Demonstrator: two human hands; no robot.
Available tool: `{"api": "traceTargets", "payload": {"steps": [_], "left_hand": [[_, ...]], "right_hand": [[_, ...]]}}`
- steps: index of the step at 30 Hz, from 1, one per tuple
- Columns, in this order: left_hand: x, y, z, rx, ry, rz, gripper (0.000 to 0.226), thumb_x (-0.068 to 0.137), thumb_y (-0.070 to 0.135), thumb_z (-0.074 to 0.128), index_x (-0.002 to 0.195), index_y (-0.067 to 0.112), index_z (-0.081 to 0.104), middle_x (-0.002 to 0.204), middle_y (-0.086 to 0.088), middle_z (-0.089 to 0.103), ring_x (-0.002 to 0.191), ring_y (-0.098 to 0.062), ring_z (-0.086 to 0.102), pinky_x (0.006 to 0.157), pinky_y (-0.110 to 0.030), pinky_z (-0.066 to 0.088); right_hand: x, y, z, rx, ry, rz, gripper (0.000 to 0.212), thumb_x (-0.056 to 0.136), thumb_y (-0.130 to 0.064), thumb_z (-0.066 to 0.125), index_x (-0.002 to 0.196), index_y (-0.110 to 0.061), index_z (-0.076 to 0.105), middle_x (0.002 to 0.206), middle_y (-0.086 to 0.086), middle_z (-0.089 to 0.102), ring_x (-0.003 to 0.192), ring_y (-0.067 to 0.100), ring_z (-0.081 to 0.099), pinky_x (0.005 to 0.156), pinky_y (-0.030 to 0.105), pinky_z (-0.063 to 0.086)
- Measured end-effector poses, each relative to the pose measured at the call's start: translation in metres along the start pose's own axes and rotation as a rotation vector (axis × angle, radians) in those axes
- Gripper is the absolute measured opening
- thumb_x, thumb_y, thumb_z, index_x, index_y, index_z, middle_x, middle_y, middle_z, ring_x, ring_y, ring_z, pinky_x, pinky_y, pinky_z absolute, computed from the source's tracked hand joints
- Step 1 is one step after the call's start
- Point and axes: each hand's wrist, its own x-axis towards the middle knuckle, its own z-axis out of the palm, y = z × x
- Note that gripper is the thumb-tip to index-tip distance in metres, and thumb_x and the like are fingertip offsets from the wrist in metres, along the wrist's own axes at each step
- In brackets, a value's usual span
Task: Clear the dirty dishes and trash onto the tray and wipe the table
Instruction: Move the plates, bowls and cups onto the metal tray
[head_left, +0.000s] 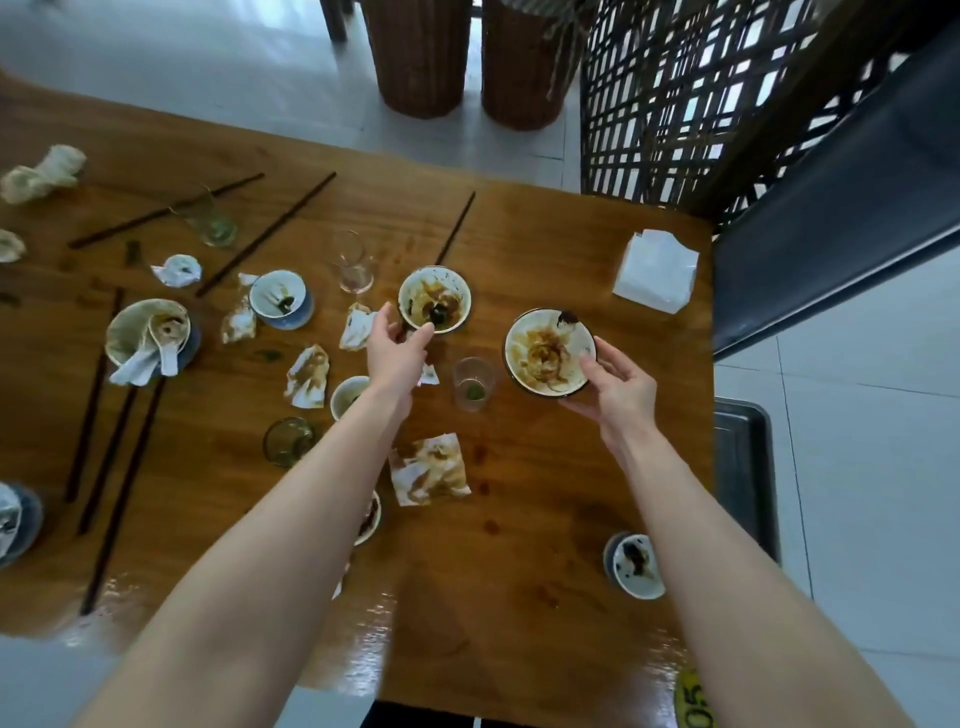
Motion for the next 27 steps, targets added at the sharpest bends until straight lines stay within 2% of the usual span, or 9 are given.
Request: {"api": "traceTargets", "payload": {"steps": [4, 14, 23, 27], "left_hand": [[0.012, 0.001, 0.003, -0.011, -0.016, 0.001, 0.072, 0.091, 0.010, 0.064, 0.151, 0.024, 0.027, 0.145, -0.007, 0.042, 0.121, -0.019, 0.050, 0.091, -0.030, 0.052], [0.021, -0.002, 0.008, -0.043, -0.074, 0.032, 0.081, 0.088, -0.003, 0.063, 0.152, 0.027, 0.024, 0.146, -0.006, 0.039, 0.126, -0.018, 0.046, 0.091, -0.035, 0.054], [0.019, -0.003, 0.008, -0.058, -0.070, 0.063, 0.077, 0.086, -0.005, 0.065, 0.149, 0.023, 0.032, 0.144, -0.007, 0.043, 0.126, -0.017, 0.045, 0.089, -0.033, 0.056], [0.016, -0.001, 0.008, -0.048, -0.060, 0.079, 0.077, 0.084, -0.007, 0.066, 0.148, 0.024, 0.035, 0.144, -0.007, 0.044, 0.129, -0.019, 0.044, 0.088, -0.034, 0.056]], "right_hand": [[0.009, 0.003, 0.007, 0.004, 0.013, 0.006, 0.036, 0.090, -0.011, 0.065, 0.125, -0.014, 0.061, 0.120, 0.010, 0.064, 0.107, 0.027, 0.063, 0.068, 0.045, 0.060], [0.020, 0.007, 0.012, 0.005, 0.019, 0.004, 0.035, 0.089, -0.013, 0.066, 0.124, -0.015, 0.063, 0.119, 0.009, 0.064, 0.108, 0.027, 0.063, 0.065, 0.042, 0.061], [0.017, 0.009, 0.009, -0.020, 0.008, -0.030, 0.040, 0.090, -0.008, 0.064, 0.128, -0.021, 0.060, 0.122, 0.009, 0.062, 0.111, 0.027, 0.060, 0.070, 0.048, 0.060], [0.014, 0.007, 0.007, -0.008, 0.014, -0.043, 0.041, 0.090, -0.008, 0.064, 0.129, -0.020, 0.059, 0.123, 0.009, 0.062, 0.111, 0.026, 0.060, 0.067, 0.045, 0.061]]}}
